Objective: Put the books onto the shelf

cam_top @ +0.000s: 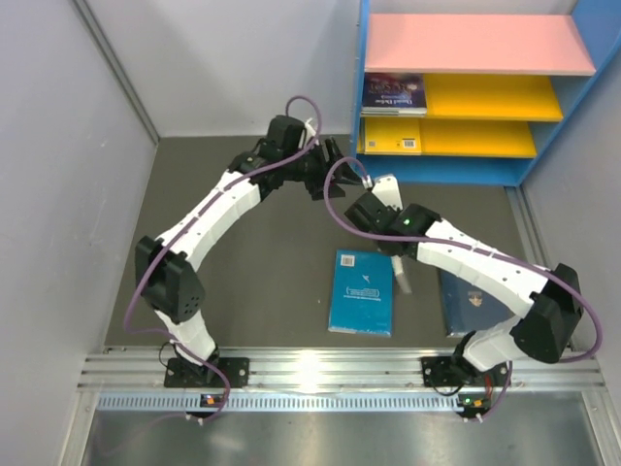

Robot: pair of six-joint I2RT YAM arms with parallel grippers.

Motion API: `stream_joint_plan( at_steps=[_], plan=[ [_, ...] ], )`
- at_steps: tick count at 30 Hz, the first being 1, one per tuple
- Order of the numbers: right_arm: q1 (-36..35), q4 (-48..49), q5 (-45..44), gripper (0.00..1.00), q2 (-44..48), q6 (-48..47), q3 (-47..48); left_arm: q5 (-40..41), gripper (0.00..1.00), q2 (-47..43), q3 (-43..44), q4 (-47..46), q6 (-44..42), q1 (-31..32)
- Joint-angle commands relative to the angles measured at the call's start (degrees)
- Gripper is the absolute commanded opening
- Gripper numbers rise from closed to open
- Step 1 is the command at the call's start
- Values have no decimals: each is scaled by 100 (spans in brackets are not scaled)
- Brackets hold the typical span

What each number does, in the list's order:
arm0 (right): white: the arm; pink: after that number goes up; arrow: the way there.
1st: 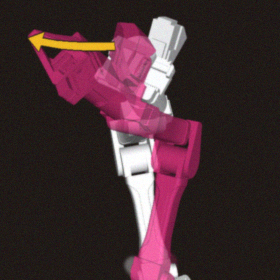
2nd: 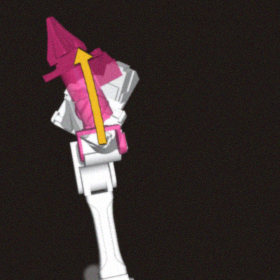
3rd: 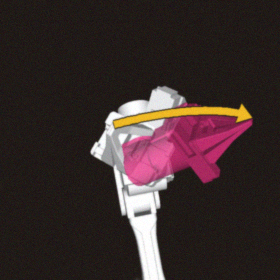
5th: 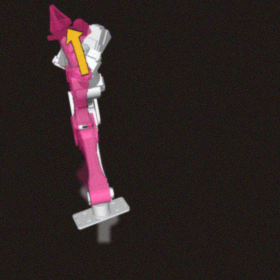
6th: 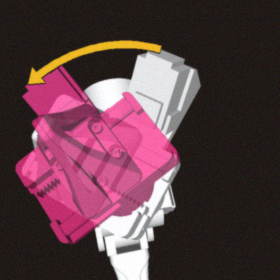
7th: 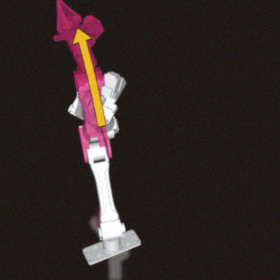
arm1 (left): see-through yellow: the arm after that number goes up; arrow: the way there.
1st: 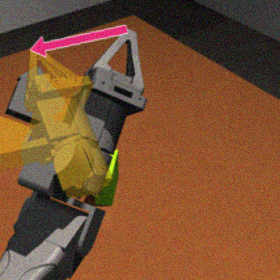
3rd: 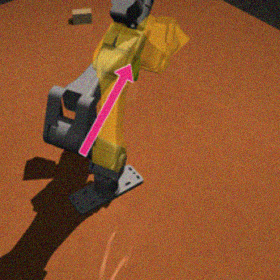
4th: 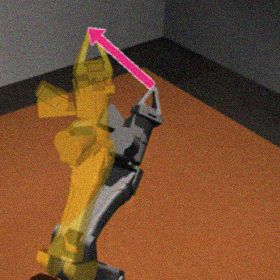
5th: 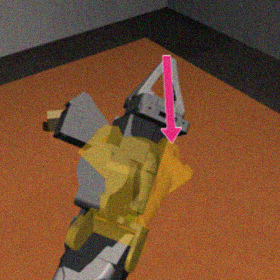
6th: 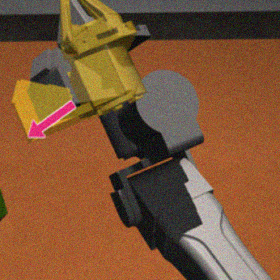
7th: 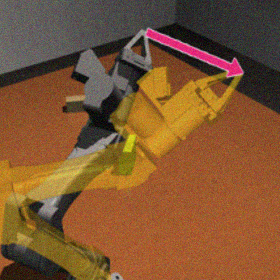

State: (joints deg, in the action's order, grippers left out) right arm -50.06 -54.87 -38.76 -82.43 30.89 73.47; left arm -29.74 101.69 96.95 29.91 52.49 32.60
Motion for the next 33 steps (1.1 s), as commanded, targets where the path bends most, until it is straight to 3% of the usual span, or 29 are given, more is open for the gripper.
stream_joint_plan(
  at_steps=[1, 2, 6, 13, 18, 23, 33],
  plan=[
    [84, -155, -378, 0, 456, -171, 88, -59, 68, -430, -88, -373, -107, -210],
    [128, -155, -351, 0, 552, -180, 158, -24, 76, -492, -88, -320, -194, -245],
    [497, -33, 261, 0, 860, -242, 369, 73, 88, -747, -587, -249, -257, -570],
    [1524, 415, 1817, 0, 1098, -636, 326, -138, 88, -1019, -1634, -688, -125, -790],
    [1666, 547, 2819, 0, 1159, -638, -25, -313, 88, -1160, -2319, -1145, 33, -781],
    [2132, 679, 4015, 0, 1107, -549, -430, -410, 87, -1029, -2540, -1172, -72, -711],
    [2176, 249, 5826, 0, 509, -953, -817, -507, 84, -651, -2532, -1207, -222, -702]
  ],
)
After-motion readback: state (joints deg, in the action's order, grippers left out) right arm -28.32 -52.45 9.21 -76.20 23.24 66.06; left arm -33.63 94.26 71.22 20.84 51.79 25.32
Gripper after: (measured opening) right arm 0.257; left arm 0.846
